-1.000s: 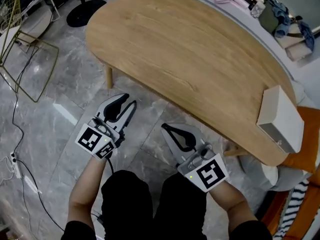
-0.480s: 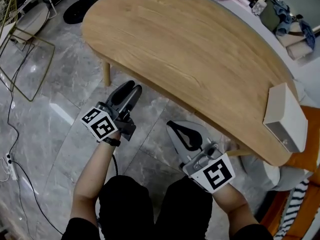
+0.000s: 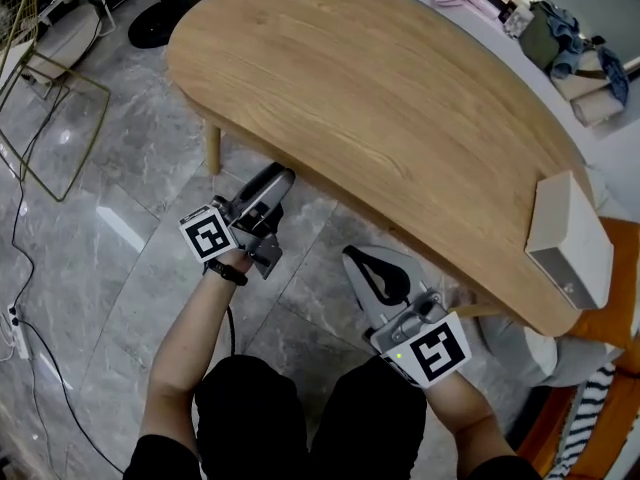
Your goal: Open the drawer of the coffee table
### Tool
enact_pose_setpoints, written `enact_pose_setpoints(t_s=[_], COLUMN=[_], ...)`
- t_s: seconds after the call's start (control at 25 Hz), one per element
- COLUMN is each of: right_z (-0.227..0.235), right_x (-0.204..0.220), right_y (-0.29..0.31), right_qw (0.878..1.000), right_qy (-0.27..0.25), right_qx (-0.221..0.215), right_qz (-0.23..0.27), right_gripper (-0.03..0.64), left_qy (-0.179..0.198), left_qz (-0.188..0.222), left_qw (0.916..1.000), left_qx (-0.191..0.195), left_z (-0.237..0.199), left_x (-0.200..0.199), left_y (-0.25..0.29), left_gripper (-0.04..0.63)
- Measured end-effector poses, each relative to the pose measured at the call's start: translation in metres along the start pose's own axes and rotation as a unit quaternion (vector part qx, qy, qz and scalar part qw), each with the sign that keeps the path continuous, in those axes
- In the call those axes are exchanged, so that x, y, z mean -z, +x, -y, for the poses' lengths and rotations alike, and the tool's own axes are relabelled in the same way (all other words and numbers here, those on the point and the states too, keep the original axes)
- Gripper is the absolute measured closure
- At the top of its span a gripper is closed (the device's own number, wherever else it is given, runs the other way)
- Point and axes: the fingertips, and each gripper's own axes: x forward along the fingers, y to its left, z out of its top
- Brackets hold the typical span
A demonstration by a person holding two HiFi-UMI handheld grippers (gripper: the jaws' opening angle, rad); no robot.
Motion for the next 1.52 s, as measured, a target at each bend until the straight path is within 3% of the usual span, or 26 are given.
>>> enact_pose_setpoints(t_s=[0.2,0.32,0.4,1.32,1.4,1.52], right_z=[0.0,0.0,0.001,0.016,0.015,0.016], right_x=[0.001,0.0,0.001,-0.012,-0.013,-0.015], right_y=[-0.004,-0.008,-0.012,-0.049,-0.051,-0.054], right_qw=[1.0,1.0,1.0,0.999,0.999,0.999], right_qy=[0.001,-0.002,-0.002,-0.006,-0.008,-0.009], right_qx=[0.0,0.004,0.007,0.043,0.045,0.048], right_qz=[-0.003,0.001,0.0,0.016,0.018,0.022], right_gripper=[0.612,0.612,0.612,0.612,0.612,0.612], left_qy=[-0.017,-0.075,-0.088,-0.077,-0.065,-0.017], left_qz=[0.03,0.033,0.035,0.039,0.036,0.029], left_qw=[0.9985,0.9939,0.9919,0.9948,0.9959,0.9979], left_qx=[0.042,0.074,0.085,0.054,0.051,0.055], left_z=[0.006,0.011,0.014,0.024,0.027,0.035], left_x=[-0.007,0.0,0.003,0.012,0.013,0.009], left_y=[0.01,0.017,0.021,-0.008,-0.016,-0.028], left_gripper=[0.325,0.325,0.325,0.373,0.373,0.371])
